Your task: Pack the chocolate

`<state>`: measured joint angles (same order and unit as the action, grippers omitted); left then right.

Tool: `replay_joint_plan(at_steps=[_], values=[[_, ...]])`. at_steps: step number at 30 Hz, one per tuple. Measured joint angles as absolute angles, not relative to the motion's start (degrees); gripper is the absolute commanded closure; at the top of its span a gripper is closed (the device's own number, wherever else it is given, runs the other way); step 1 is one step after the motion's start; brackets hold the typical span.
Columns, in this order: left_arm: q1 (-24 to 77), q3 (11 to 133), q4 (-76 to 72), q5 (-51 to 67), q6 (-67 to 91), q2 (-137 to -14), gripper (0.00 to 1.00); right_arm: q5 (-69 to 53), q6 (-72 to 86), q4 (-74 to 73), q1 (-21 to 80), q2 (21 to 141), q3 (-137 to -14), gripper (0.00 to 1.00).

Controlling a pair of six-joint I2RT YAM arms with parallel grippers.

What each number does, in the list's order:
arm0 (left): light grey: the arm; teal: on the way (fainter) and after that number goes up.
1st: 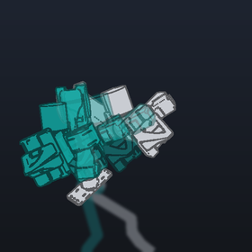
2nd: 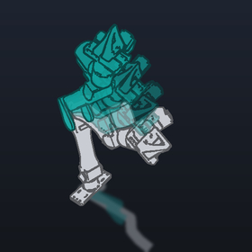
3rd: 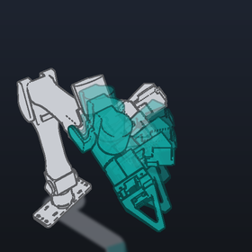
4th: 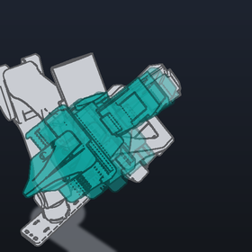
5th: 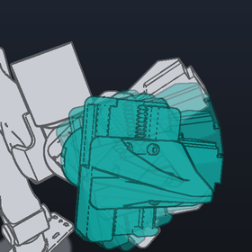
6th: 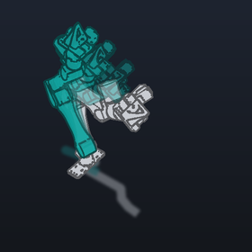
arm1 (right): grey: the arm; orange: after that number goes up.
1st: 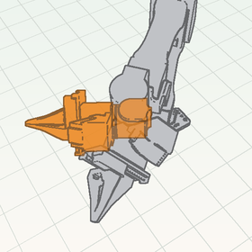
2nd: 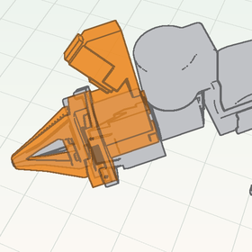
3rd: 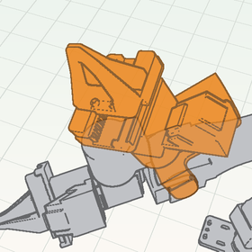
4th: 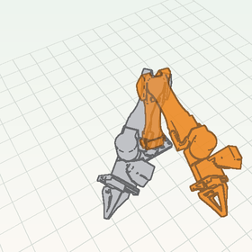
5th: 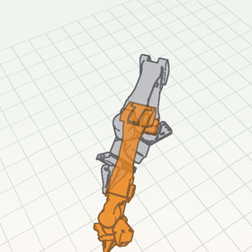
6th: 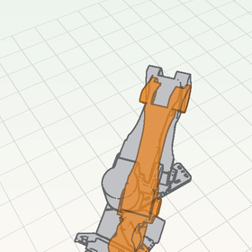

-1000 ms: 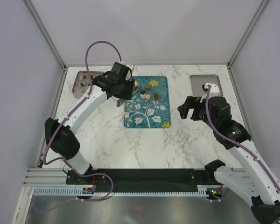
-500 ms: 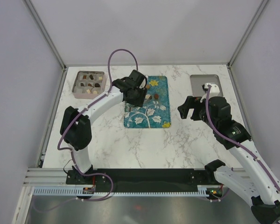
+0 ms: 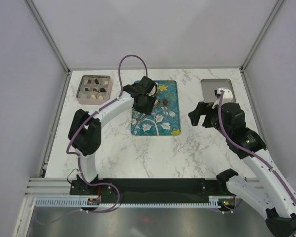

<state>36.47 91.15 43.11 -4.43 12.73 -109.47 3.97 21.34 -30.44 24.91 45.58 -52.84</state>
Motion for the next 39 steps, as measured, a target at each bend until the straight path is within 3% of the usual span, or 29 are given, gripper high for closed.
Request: replay_joint_plan(at_steps=[7, 14, 28, 33, 39], values=[[36.5, 91.3, 43.1, -4.4, 12.7, -109.5, 0.51, 4.0, 21.2, -30.4, 24.9, 45.5, -52.8, 0.03], [36.5, 91.4, 43.2, -4.4, 12.6, -109.5, 0.63, 4.0, 21.2, -30.5, 24.9, 45.5, -52.8, 0.03], [35.6, 92.2, 49.5, -6.8, 12.6, -102.7, 0.68, 3.9, 21.3, -30.5, 24.9, 45.7, -52.8, 0.03], [29.9, 93.4, 50.9, -7.0, 12.6, -99.0, 0.68, 3.9, 21.3, -30.5, 24.9, 46.0, -52.8, 0.03], [15.7, 93.5, 51.0, -6.6, 12.5, -96.7, 0.68, 3.5, 21.3, -30.5, 24.9, 46.5, -52.8, 0.03]])
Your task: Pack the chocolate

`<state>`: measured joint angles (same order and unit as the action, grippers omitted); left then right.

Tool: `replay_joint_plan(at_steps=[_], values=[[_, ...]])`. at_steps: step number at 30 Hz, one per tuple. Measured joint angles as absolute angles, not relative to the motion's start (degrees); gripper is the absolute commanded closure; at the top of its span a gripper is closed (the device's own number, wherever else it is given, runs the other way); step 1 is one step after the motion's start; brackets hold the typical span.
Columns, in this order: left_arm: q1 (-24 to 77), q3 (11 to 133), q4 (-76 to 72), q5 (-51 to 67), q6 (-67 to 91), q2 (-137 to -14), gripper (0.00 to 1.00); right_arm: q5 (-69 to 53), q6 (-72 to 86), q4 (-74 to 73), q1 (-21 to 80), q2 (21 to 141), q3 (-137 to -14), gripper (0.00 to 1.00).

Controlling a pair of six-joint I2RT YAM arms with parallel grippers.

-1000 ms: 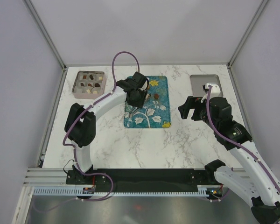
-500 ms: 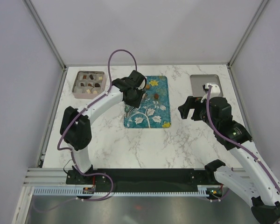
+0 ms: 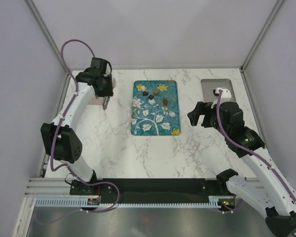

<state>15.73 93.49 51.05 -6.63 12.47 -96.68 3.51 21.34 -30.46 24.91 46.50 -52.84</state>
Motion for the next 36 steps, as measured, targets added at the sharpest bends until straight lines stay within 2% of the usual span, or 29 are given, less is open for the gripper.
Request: replay_joint_plan(at_steps=[7, 12, 36], values=[[0.5, 93.5, 51.4, -8.1, 12.4, -96.6, 0.68, 2.3, 21.7, -30.4, 24.9, 47.0, -52.7, 0.03], [-5.4, 93.5, 51.4, -8.9, 12.4, -96.8, 0.68, 1.9, 21.8, -30.4, 24.9, 47.0, -52.3, 0.03], [-5.5, 91.0, 50.4, -11.9, 12.4, -101.8, 0.64, 2.0, 21.8, -29.9, 24.9, 48.6, -52.1, 0.03]])
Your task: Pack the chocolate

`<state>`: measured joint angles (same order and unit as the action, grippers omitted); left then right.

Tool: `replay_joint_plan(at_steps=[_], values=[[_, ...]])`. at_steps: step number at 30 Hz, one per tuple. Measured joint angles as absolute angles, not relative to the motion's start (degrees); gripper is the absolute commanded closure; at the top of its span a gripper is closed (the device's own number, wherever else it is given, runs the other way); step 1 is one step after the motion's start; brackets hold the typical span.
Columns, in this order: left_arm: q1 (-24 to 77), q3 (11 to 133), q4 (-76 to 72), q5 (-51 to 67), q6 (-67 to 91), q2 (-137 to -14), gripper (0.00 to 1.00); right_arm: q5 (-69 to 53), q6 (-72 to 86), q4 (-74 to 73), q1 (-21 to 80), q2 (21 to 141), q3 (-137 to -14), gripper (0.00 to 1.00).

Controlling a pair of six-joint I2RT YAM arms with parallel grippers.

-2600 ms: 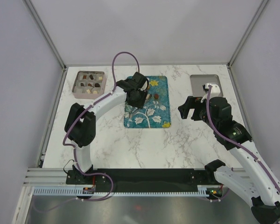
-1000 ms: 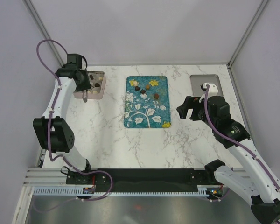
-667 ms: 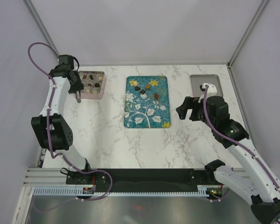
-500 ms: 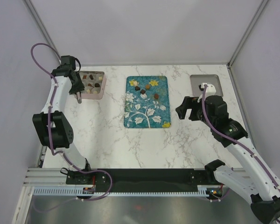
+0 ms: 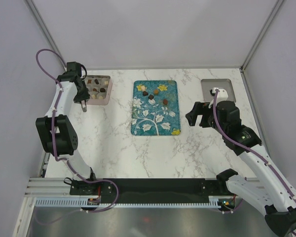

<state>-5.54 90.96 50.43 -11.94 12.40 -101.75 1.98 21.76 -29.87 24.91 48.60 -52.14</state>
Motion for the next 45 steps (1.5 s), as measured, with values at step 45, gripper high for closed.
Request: replay_joint_plan(at_steps=[45], values=[[-5.5, 91.0, 49.6, -13.4, 12.4, -103.5, 0.5, 2.7, 21.6, -29.6, 24.9, 48.1, -52.1, 0.03]])
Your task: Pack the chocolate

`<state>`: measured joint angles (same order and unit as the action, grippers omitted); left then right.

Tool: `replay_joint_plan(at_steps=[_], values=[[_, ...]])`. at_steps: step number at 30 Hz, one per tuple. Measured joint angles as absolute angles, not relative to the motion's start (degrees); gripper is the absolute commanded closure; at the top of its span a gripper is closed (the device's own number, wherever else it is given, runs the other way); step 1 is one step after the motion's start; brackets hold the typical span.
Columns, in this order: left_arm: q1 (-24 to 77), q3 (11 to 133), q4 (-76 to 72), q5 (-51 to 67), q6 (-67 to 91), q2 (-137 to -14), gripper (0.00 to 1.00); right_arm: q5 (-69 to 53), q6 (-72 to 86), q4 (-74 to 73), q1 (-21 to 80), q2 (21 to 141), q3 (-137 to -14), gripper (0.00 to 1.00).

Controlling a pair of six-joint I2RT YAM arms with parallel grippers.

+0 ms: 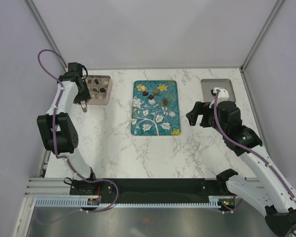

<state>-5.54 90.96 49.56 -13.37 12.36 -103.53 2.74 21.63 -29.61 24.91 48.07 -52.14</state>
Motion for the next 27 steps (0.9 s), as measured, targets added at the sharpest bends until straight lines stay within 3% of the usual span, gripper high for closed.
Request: replay_joint_plan(at_steps=[8, 18, 27], values=[[-5.5, 90.9, 49.6, -11.1, 12.4, -100.8, 0.5, 2.8, 21.6, -29.6, 24.9, 47.9, -52.1, 0.03], [-4.8, 90.2, 48.9, -0.1, 12.4, -85.4, 0.47, 3.1, 21.6, -31.1, 24.9, 46.6, -52.2, 0.03], [1.7, 77.8, 45.4, 6.6, 12.6, -73.0, 0.47, 2.2, 22.5, -32.1, 24.9, 45.6, -52.4, 0.03]])
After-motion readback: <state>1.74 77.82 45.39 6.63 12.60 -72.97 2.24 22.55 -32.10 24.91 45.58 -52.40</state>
